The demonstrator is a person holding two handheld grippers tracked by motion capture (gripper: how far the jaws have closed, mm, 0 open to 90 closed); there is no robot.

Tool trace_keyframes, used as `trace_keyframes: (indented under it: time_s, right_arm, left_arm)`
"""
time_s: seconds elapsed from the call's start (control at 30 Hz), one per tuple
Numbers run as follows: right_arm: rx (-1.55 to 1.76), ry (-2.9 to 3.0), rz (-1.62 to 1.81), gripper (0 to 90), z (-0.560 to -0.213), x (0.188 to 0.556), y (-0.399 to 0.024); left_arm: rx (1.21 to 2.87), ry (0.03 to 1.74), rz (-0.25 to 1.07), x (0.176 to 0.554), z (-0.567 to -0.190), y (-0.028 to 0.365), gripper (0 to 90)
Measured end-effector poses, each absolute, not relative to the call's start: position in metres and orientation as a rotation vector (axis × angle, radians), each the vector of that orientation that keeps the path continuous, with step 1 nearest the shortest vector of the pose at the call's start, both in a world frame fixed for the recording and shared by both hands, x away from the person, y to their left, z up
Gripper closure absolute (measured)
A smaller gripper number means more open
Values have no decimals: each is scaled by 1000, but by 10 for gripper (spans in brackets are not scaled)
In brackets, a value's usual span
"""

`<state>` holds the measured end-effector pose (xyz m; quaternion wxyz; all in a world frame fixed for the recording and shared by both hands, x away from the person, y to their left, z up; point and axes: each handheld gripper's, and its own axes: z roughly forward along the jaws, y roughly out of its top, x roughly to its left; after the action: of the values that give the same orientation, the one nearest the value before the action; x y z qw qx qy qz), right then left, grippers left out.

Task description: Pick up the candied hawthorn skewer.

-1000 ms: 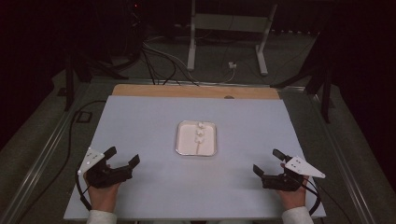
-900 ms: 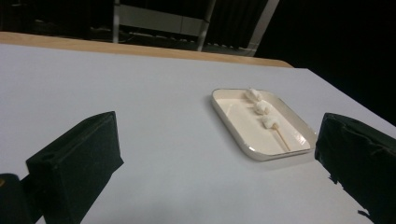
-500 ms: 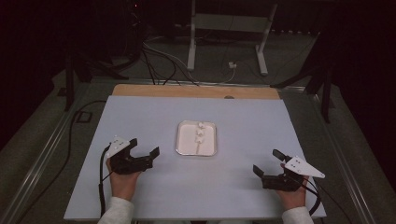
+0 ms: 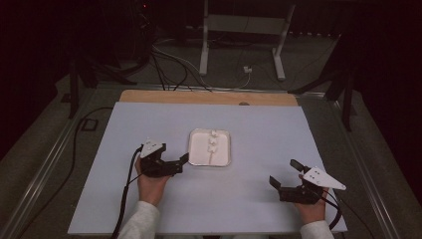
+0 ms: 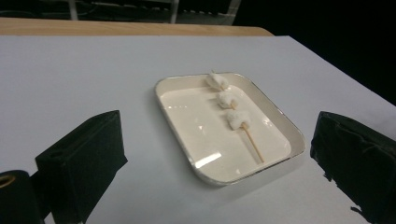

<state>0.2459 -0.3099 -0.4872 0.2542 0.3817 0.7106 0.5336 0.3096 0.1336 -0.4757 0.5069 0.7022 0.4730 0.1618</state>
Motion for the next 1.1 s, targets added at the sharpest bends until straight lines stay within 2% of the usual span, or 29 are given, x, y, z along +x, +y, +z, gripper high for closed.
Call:
trace_keyframes:
  time_s: [0.5,0.73,0.97,1.1]
  right_arm:
    - [1038,1932,1452,2,-487,246,-310]
    - [1041,1933,1452,1,-487,246,-310]
    - [1042,1932,1454,2,-487,246,-310]
    - [1045,1930,1455,1,-487,246,-310]
  left_arm:
    - [1761,1142,316,337,-494,90,55]
    - [1843,1145,282,345,-506,68,79]
    - [1913,1159,311,352,-513,51,175]
    - [1982,1148,356,354,-517,43,261]
